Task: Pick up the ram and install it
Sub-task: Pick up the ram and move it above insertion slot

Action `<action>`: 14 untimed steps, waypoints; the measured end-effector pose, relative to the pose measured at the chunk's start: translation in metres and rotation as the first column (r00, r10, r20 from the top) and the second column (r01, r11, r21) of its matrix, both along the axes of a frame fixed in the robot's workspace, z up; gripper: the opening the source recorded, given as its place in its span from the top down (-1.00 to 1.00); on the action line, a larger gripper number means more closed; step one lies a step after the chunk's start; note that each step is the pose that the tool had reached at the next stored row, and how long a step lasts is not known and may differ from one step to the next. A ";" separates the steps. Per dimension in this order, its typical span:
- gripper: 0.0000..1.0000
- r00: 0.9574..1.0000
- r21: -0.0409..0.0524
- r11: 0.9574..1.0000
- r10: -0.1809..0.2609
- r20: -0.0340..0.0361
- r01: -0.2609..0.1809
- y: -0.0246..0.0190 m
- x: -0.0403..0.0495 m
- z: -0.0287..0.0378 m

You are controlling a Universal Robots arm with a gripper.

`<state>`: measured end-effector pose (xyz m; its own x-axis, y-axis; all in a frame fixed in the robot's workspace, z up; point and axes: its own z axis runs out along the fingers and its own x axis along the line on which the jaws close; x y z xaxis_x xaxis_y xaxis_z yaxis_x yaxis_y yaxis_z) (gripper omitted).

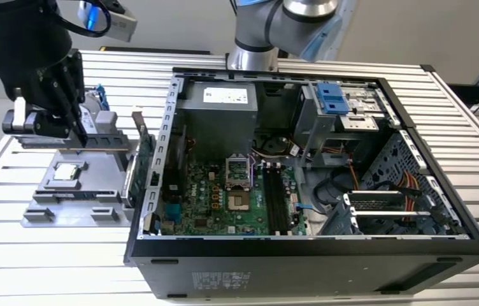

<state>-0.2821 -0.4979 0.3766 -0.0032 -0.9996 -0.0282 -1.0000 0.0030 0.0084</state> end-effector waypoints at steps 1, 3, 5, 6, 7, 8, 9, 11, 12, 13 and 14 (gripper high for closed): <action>1.00 1.000 0.000 1.000 0.000 0.000 0.000 0.0000 0.0010 0.0000; 1.00 1.000 0.000 1.000 0.000 0.000 0.000 0.0000 0.0028 0.0000; 1.00 1.000 0.000 1.000 0.000 0.000 0.000 0.0000 0.0046 0.0000; 1.00 1.000 0.000 1.000 0.000 0.000 0.000 0.0000 0.0056 0.0000; 1.00 1.000 0.000 1.000 0.000 0.000 0.000 0.0000 0.0066 0.0000; 1.00 1.000 0.000 1.000 0.000 0.000 0.000 0.0000 0.0077 0.0000; 1.00 1.000 0.000 1.000 -0.001 0.000 0.001 0.0000 0.0088 -0.0001; 1.00 1.000 0.000 1.000 -0.003 0.000 0.003 0.0000 0.0111 0.0000; 1.00 1.000 0.000 1.000 -0.004 0.000 0.004 0.0000 0.0123 0.0000; 1.00 1.000 0.000 1.000 -0.006 0.000 0.006 0.0000 0.0135 0.0000; 1.00 1.000 0.000 1.000 -0.008 0.000 0.008 0.0000 0.0146 0.0000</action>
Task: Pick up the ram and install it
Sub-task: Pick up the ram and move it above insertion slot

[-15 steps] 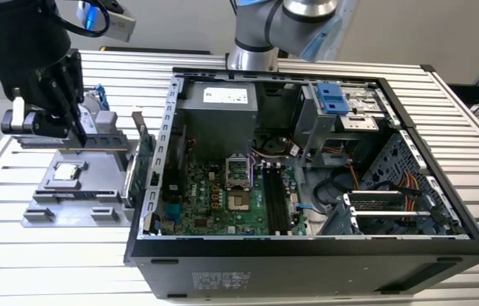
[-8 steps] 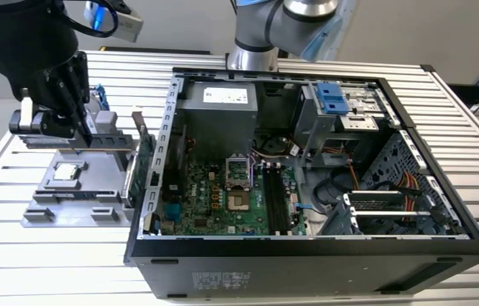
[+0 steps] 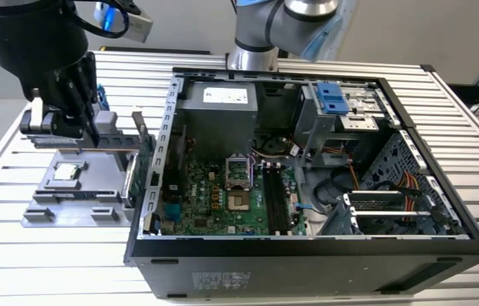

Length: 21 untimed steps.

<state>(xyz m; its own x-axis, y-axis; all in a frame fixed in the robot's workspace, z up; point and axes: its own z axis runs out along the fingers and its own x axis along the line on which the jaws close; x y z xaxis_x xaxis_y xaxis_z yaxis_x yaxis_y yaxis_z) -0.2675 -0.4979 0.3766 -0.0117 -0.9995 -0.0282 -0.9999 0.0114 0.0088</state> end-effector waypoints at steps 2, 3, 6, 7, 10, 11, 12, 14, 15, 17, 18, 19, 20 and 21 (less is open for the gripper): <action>1.00 1.000 0.000 1.000 -0.004 0.000 0.004 0.0000 0.0021 0.0000; 1.00 1.000 0.000 1.000 -0.006 0.000 0.006 0.0000 0.0032 0.0000; 1.00 1.000 0.000 1.000 -0.011 -0.001 0.011 0.0000 0.0074 0.0000; 1.00 1.000 0.000 1.000 -0.011 -0.001 0.011 0.0000 0.0090 0.0000; 1.00 1.000 0.000 1.000 -0.012 -0.002 0.012 0.0000 0.0138 0.0000; 1.00 1.000 0.000 1.000 -0.012 -0.002 0.012 0.0000 0.0154 0.0000; 1.00 1.000 0.000 1.000 -0.012 -0.003 0.012 0.0000 0.0170 0.0000; 1.00 1.000 0.000 1.000 -0.013 -0.003 0.013 0.0000 0.0202 0.0000; 1.00 1.000 0.000 1.000 -0.013 -0.004 0.013 0.0000 0.0232 0.0000; 1.00 1.000 0.000 1.000 -0.013 -0.004 0.013 0.0000 0.0263 0.0000; 1.00 1.000 0.000 1.000 -0.013 -0.005 0.013 0.0000 0.0278 0.0000; 1.00 1.000 0.000 1.000 -0.013 -0.005 0.013 0.0000 0.0293 0.0000; 1.00 1.000 0.000 1.000 -0.014 -0.005 0.014 0.0000 0.0309 0.0000; 1.00 1.000 0.000 1.000 -0.014 -0.005 0.014 0.0000 0.0325 0.0000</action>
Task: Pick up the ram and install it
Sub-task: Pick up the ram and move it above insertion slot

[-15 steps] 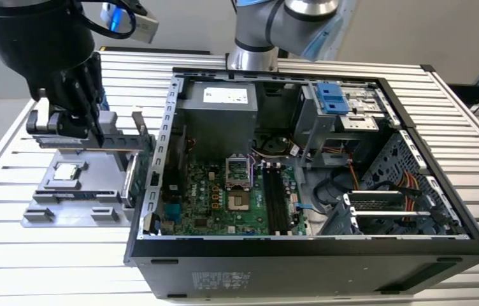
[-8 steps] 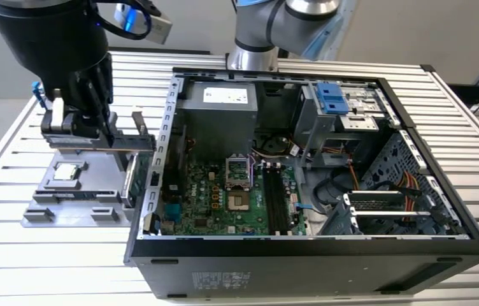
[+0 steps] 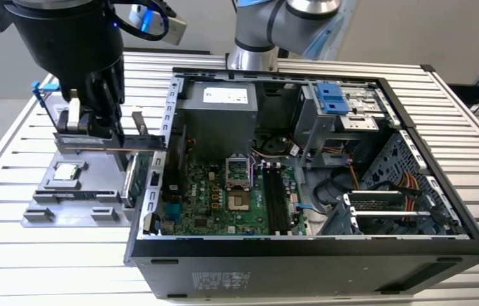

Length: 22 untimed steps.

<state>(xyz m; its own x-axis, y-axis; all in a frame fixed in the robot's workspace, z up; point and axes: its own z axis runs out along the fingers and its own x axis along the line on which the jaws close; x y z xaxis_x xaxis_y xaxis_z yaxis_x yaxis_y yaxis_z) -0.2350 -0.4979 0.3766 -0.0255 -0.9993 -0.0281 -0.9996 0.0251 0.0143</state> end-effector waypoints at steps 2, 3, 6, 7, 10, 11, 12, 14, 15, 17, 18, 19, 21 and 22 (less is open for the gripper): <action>1.00 1.000 0.000 1.000 0.000 -0.001 0.000 0.0000 0.0031 0.0000; 1.00 1.000 0.000 1.000 0.000 -0.001 0.000 0.0000 0.0046 0.0000; 1.00 1.000 0.000 1.000 -0.001 -0.002 0.001 0.0000 0.0093 0.0000; 1.00 1.000 0.000 1.000 -0.001 -0.002 0.001 0.0000 0.0108 0.0000; 1.00 1.000 0.000 1.000 -0.001 -0.003 0.001 0.0000 0.0154 0.0000; 1.00 1.000 0.000 1.000 -0.001 -0.003 0.001 0.0000 0.0170 0.0000; 1.00 1.000 0.000 1.000 -0.001 -0.004 0.001 0.0000 0.0186 0.0000; 1.00 1.000 0.000 1.000 -0.001 -0.004 0.001 0.0000 0.0216 0.0000; 1.00 1.000 0.000 1.000 -0.002 -0.005 0.002 0.0000 0.0230 0.0000; 1.00 1.000 0.000 1.000 -0.002 -0.005 0.002 0.0000 0.0258 0.0000; 1.00 1.000 0.000 1.000 -0.002 -0.005 0.002 0.0000 0.0271 0.0000; 1.00 1.000 0.000 1.000 -0.002 -0.005 0.002 0.0000 0.0285 0.0000; 1.00 1.000 0.000 1.000 -0.002 -0.006 0.002 0.0000 0.0315 0.0000; 1.00 1.000 0.000 1.000 -0.002 -0.006 0.002 0.0000 0.0330 0.0000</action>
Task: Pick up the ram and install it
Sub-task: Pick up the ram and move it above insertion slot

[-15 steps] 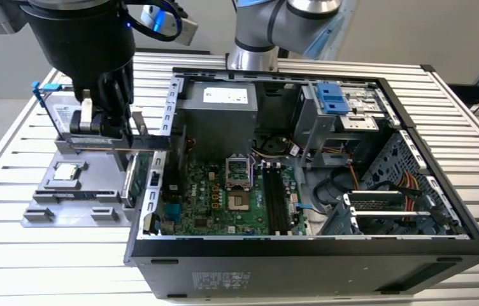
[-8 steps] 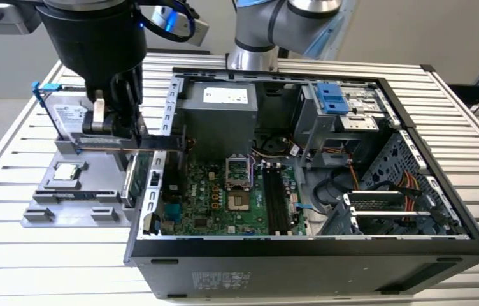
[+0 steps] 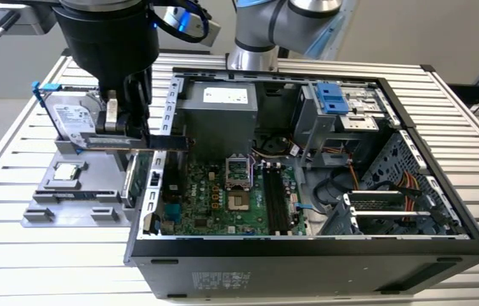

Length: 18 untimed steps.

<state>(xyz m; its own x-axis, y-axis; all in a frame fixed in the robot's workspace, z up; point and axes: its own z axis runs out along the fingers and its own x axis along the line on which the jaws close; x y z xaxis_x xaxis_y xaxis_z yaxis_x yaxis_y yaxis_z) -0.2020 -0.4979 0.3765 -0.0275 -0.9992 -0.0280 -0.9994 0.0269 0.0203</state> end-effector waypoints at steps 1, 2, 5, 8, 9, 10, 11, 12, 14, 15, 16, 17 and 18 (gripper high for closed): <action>1.00 1.000 0.000 1.000 0.000 0.000 0.000 0.0000 0.0014 0.0000; 1.00 1.000 0.000 1.000 0.000 -0.001 0.000 0.0000 0.0029 0.0000; 1.00 1.000 0.000 1.000 0.000 -0.001 0.000 0.0000 0.0072 0.0000; 1.00 1.000 0.000 1.000 0.000 -0.002 0.000 0.0000 0.0114 0.0000; 1.00 1.000 0.000 1.000 0.000 -0.002 0.000 0.0000 0.0129 0.0000; 1.00 1.000 0.000 1.000 0.000 -0.002 0.000 0.0000 0.0143 0.0000; 1.00 1.000 0.000 1.000 0.000 -0.002 0.000 0.0000 0.0158 0.0000; 1.00 1.000 0.000 1.000 0.000 -0.003 0.000 0.0000 0.0173 0.0000; 1.00 1.000 0.000 1.000 0.000 -0.003 0.000 0.0000 0.0204 0.0000; 1.00 1.000 0.000 1.000 0.000 -0.003 0.000 0.0000 0.0218 0.0000; 1.00 1.000 0.000 1.000 0.000 -0.004 0.000 0.0000 0.0234 0.0000; 1.00 1.000 0.000 1.000 0.000 -0.004 0.000 0.0000 0.0249 0.0000; 1.00 1.000 0.000 1.000 -0.001 -0.004 0.001 0.0000 0.0262 0.0000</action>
<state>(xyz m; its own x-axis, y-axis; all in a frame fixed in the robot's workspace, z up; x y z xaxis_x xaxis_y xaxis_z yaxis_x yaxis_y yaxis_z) -0.1758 -0.4979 0.3765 -0.0281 -0.9992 -0.0279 -0.9993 0.0274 0.0242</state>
